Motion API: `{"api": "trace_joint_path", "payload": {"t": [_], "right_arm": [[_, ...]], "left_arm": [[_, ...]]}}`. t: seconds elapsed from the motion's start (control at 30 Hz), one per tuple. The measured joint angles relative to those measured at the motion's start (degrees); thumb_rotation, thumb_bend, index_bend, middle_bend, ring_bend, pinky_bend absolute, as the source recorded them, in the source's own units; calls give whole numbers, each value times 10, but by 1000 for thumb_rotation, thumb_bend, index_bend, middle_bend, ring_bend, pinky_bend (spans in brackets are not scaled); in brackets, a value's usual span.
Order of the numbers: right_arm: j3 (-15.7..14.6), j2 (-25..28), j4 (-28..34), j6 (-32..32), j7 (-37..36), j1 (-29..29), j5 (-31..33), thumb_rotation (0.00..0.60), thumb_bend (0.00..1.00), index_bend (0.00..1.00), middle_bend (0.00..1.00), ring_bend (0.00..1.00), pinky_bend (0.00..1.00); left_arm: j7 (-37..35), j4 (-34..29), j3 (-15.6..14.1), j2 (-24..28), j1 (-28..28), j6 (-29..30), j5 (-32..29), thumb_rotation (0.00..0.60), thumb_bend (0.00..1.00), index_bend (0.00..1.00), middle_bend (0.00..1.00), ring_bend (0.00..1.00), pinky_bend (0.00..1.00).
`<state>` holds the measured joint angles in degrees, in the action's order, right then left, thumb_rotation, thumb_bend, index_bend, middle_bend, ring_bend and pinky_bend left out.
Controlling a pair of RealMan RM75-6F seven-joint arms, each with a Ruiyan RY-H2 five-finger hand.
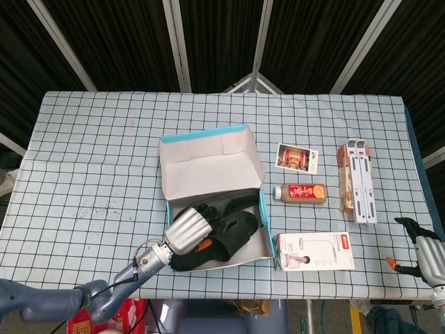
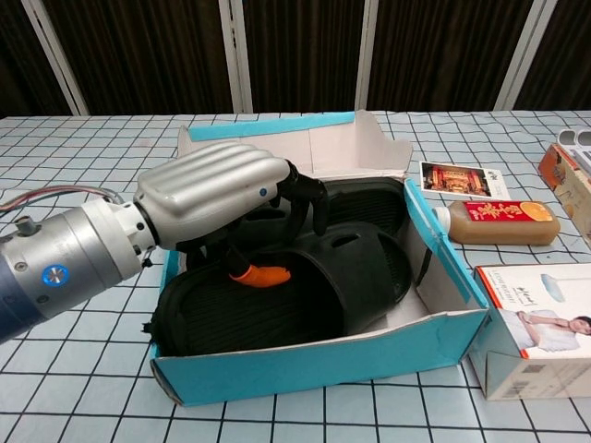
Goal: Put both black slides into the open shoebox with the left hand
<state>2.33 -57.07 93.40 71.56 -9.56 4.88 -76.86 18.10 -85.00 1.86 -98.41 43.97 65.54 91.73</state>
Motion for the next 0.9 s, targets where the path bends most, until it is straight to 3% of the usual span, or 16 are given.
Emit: {"api": "trace_joint_path", "payload": {"t": [0.33, 0.7, 0.9], "right_arm": [[0, 1, -1, 2, -5, -2, -1, 600, 234, 193, 165, 249, 222], [0, 0, -1, 2, -4, -1, -2, 600, 233, 193, 165, 249, 221], [0, 0, -1, 2, -2, -1, -1, 600, 233, 193, 165, 249, 222]], "left_arm": [[6, 42, -12, -15, -1, -3, 21, 600, 366, 425, 536, 308, 364], [72, 90, -18, -21, -1, 1, 52, 600, 369, 421, 536, 308, 363], [66, 80, -11, -19, -2, 17, 60, 600, 363, 339, 502, 299, 351]]}}
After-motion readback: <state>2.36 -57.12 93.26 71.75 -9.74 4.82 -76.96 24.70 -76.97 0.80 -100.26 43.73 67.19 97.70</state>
